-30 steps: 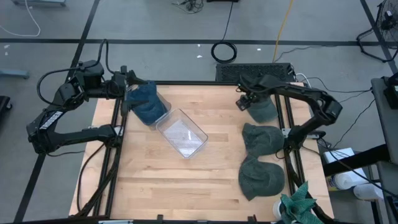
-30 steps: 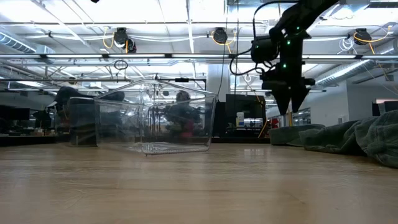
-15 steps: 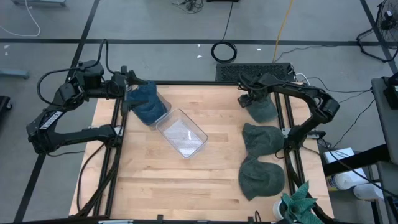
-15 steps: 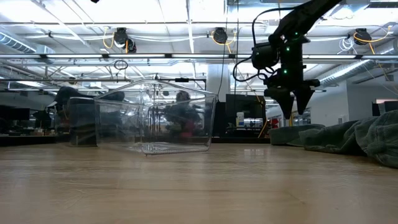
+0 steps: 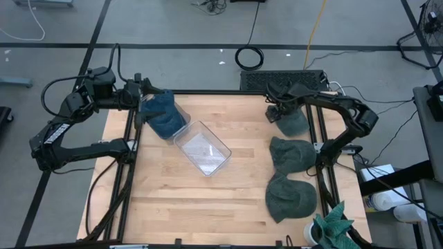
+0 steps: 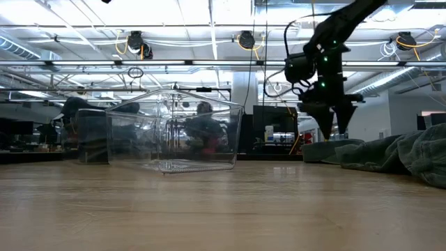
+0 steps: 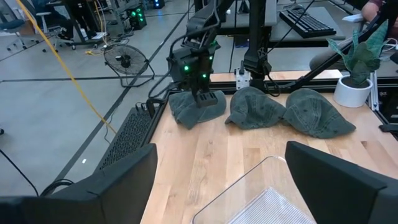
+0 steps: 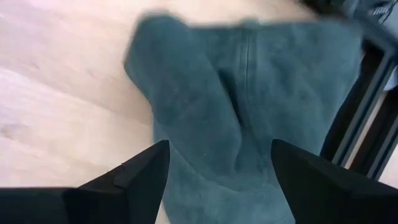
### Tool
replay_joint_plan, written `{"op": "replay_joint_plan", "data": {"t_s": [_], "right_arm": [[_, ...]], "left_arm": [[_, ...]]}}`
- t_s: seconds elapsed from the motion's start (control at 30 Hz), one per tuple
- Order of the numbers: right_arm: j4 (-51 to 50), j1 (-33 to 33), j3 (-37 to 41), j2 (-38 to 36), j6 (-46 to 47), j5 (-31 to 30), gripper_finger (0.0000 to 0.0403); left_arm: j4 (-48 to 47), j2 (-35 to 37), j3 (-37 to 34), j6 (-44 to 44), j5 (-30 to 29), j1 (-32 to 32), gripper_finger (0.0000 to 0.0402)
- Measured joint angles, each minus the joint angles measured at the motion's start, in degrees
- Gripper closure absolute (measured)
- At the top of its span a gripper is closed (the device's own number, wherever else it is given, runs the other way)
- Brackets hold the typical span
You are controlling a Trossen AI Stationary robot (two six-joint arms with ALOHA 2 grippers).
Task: Pick & Place hat
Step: Put the top black cap into the bottom transparent bin
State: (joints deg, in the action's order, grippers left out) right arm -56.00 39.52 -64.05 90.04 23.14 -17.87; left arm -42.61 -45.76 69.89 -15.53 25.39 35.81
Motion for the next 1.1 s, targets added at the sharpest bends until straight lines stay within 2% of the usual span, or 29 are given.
{"op": "replay_joint_plan", "data": {"t_s": [0.13,0.33,0.6,0.77,0.9,1.1], "right_arm": [[2.69,0.99,3.80,0.03,0.00,0.27,0.0135],[10.30,2.10,8.65,0.02,-1.22,6.06,0.0135],[11.70,2.28,10.20,0.00,-1.36,6.08,0.0144],[11.52,2.28,10.22,0.00,-1.36,6.46,0.0181],[11.45,2.28,10.23,-0.07,-1.45,8.82,0.0227],[11.25,2.28,10.31,-0.76,-1.86,9.22,0.0301]], "left_arm": [[0.00,0.00,0.00,-0.02,0.00,0.00,0.0035],[0.00,0.01,-0.02,-0.04,0.01,-0.01,0.0042],[0.00,0.00,-0.02,-0.17,0.00,0.00,0.0042],[0.00,0.00,-0.02,-0.17,0.02,-0.01,0.0037],[0.00,0.02,-0.02,-0.15,0.02,-0.02,0.0036],[-0.01,0.00,-0.02,-0.15,0.02,-0.01,0.0037]]}}
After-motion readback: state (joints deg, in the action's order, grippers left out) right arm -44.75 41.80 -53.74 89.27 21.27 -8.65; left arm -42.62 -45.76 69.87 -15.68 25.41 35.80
